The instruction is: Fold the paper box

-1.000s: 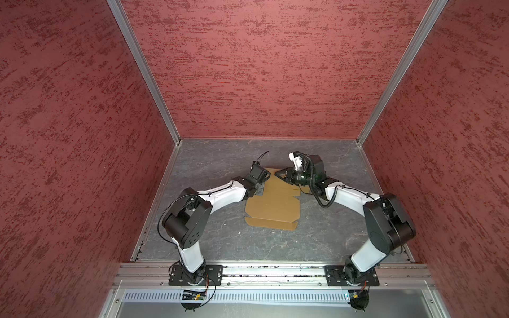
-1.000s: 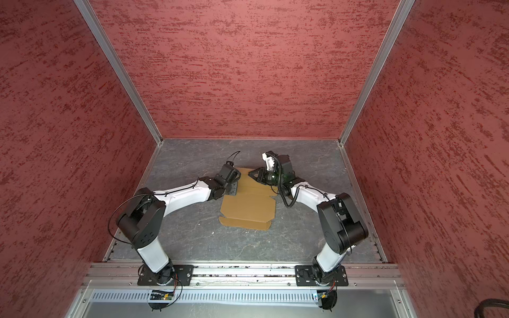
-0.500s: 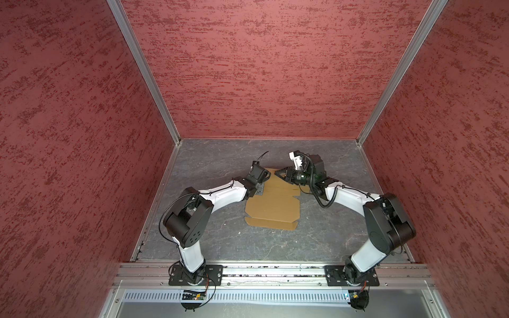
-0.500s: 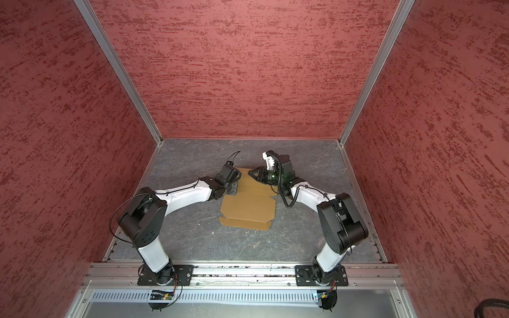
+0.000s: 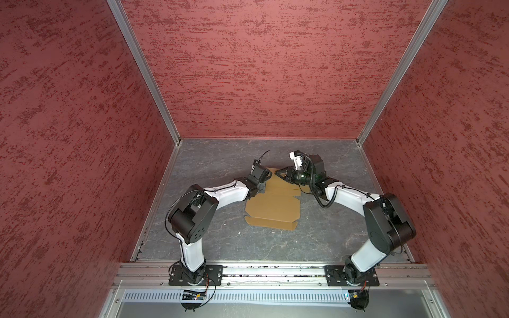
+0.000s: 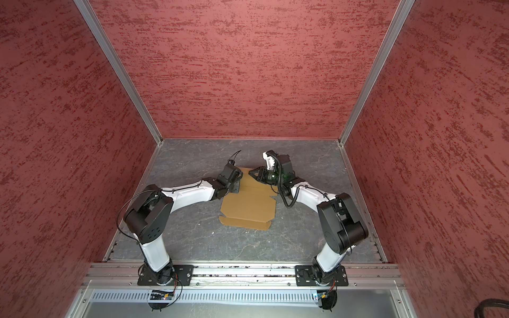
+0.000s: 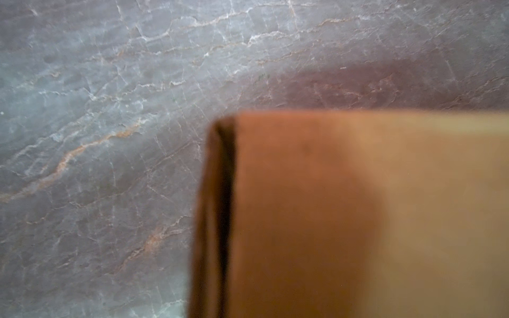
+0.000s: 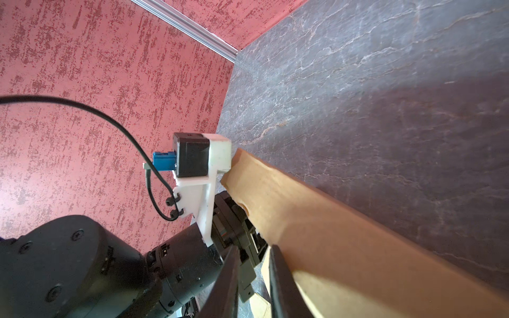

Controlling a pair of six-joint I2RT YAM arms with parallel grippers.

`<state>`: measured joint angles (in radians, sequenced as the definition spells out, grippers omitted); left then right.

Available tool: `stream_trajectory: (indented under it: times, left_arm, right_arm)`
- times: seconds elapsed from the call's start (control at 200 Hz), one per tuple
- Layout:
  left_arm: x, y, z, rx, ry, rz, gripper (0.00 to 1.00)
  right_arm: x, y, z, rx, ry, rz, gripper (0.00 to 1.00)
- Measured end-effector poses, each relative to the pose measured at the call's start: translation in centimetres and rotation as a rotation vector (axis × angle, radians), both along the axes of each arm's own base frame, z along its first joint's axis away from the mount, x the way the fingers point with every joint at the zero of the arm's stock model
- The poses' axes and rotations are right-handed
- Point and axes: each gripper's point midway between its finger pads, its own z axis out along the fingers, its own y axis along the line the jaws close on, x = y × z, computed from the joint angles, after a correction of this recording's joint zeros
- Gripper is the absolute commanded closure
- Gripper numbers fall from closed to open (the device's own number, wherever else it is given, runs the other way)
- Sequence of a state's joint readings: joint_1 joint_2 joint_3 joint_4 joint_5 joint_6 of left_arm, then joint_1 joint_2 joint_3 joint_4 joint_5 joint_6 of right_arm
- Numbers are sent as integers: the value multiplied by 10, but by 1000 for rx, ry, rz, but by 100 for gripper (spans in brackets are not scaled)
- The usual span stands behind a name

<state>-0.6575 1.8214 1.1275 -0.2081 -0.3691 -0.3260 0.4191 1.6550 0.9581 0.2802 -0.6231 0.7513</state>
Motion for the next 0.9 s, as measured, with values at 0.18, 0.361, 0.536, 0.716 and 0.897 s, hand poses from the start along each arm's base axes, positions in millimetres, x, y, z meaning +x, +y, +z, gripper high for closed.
stream_trajectory:
  times: [0.18, 0.361, 0.536, 0.716, 0.897]
  left_arm:
    - [3, 2, 2, 2, -20, 17, 90]
    - [3, 7, 1, 5, -27, 50, 91]
    - [3, 10, 0, 6, -36, 76, 91]
    - [2, 10, -1, 2, -55, 86, 91]
    - [1, 9, -1, 1, -65, 87, 91]
  right_arm:
    - [-3, -2, 4, -7, -1, -5, 75]
    - [-16, -17, 36, -54, -65, -40, 65]
    - [-26, -42, 87, -124, -178, -111, 56]
    - [-20, -65, 92, -226, -189, -189, 55]
    - [-8, -79, 56, -348, -98, -224, 51]
